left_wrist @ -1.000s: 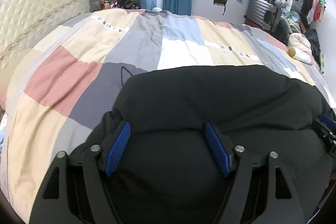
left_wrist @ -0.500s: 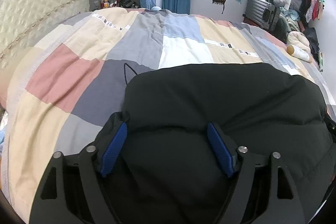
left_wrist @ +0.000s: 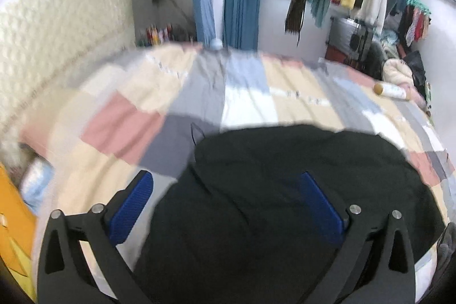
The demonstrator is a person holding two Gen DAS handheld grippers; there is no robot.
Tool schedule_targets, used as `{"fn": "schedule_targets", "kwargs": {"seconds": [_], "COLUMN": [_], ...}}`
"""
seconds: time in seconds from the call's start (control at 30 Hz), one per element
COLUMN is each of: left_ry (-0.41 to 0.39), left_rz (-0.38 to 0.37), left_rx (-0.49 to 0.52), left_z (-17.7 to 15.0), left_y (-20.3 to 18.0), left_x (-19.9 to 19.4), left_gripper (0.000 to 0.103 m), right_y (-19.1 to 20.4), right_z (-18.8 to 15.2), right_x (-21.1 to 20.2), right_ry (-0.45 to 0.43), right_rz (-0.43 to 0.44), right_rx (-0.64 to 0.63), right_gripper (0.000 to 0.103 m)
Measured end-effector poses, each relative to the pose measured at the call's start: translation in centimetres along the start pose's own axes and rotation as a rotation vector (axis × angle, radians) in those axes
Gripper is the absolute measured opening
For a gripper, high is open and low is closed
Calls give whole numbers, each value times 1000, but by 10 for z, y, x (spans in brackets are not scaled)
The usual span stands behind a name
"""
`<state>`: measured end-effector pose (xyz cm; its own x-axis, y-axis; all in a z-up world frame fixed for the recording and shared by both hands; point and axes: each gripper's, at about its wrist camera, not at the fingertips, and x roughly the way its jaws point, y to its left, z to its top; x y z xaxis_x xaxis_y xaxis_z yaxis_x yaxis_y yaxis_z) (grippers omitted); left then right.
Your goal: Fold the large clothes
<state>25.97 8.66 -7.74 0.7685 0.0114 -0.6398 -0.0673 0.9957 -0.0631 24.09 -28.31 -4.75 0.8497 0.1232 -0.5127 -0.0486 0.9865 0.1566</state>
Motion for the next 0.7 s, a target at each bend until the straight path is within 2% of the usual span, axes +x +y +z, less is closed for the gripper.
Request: {"fn": "schedule_targets", "kwargs": {"seconds": [0.1,0.3,0.5,0.7], "left_ry": [-59,-179,-284,-327], "left_rz": [-31,-65,-86,-114], "left_rx": [-14,32,40,8], "left_z": [14,32,31,18], "left_y": [-3,-20,-27,-25], "left_x": [-48,-144,-221,-261], "left_gripper": [103,103,103,103], "right_y": [16,41,60,80], "right_z": [22,50,54,37], "right_x": [-41,-129,-201,-258], "right_ry": [-67,-204,-278,-347], "right_rz": [35,73,123,145], "right_rx": [-18,-47,-58,-101], "right_gripper": [102,102,102,102]}}
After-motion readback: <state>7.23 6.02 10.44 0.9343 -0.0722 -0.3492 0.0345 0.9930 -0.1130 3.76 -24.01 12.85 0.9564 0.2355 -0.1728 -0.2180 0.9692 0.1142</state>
